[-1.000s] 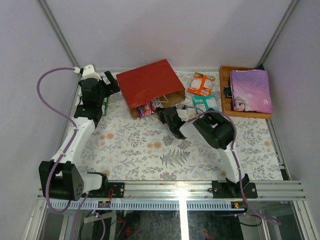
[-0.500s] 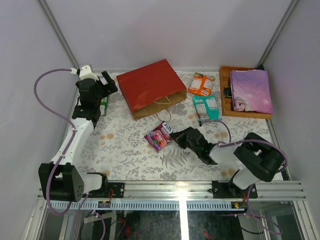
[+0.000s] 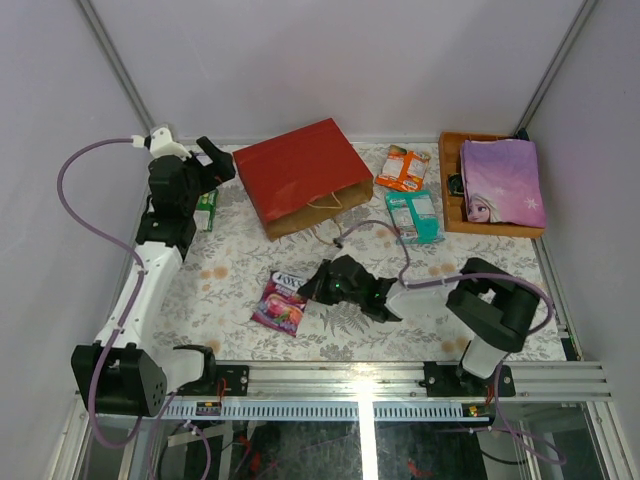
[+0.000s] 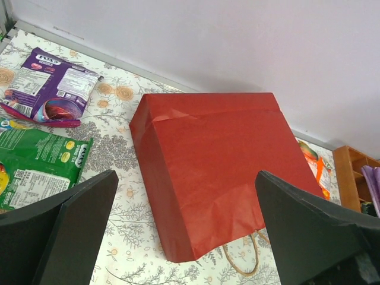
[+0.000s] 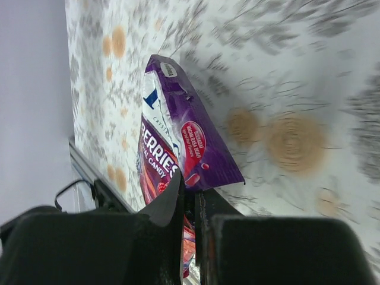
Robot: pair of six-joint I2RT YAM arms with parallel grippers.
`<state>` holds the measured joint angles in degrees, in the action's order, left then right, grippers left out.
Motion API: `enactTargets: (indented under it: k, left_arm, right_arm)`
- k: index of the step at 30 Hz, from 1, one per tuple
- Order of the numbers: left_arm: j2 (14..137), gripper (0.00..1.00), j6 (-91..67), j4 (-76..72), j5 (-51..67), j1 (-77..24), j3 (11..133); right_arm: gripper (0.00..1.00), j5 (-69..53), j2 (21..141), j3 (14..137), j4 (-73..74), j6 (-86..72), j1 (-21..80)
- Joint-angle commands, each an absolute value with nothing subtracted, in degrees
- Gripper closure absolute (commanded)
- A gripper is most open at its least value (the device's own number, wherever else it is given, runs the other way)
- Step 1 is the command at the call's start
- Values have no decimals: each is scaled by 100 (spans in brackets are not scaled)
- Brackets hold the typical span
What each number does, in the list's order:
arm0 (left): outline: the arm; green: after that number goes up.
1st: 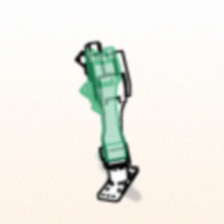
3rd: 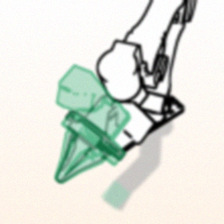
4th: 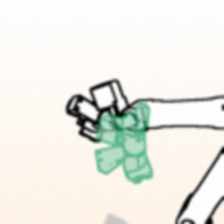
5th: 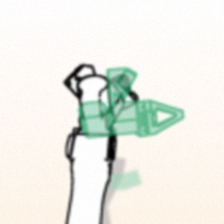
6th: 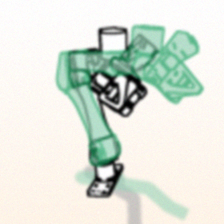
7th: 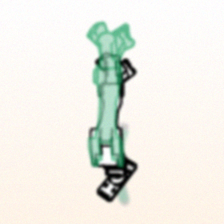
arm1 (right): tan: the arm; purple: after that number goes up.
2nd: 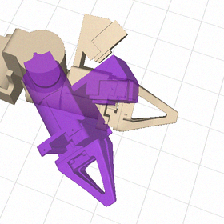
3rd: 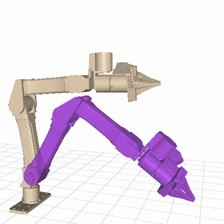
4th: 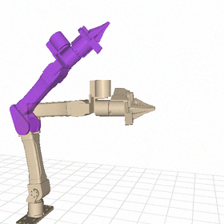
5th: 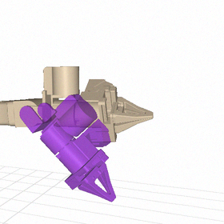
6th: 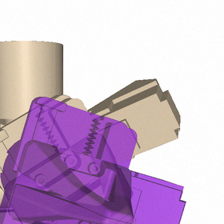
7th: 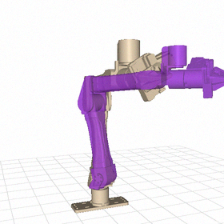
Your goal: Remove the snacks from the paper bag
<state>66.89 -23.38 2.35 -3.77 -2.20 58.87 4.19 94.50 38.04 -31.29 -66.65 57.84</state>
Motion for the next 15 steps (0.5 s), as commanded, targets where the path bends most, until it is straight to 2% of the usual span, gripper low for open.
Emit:
enactTargets:
  k: [1,8,15]
  left_arm:
    - [6558,0,-2525,647,-334,-186,6272]
    - [6212,0,-2587,996,-192,-185,6507]
    - [5962,0,-2592,1489,70,-187,6852]
  right_arm:
    - [100,-280,10061,4579,-3136,-6078,6124]
    - [100,-615,10901,6045,-2322,-5473,6427]
    - [100,-309,11747,7213,-2404,-5596,6447]
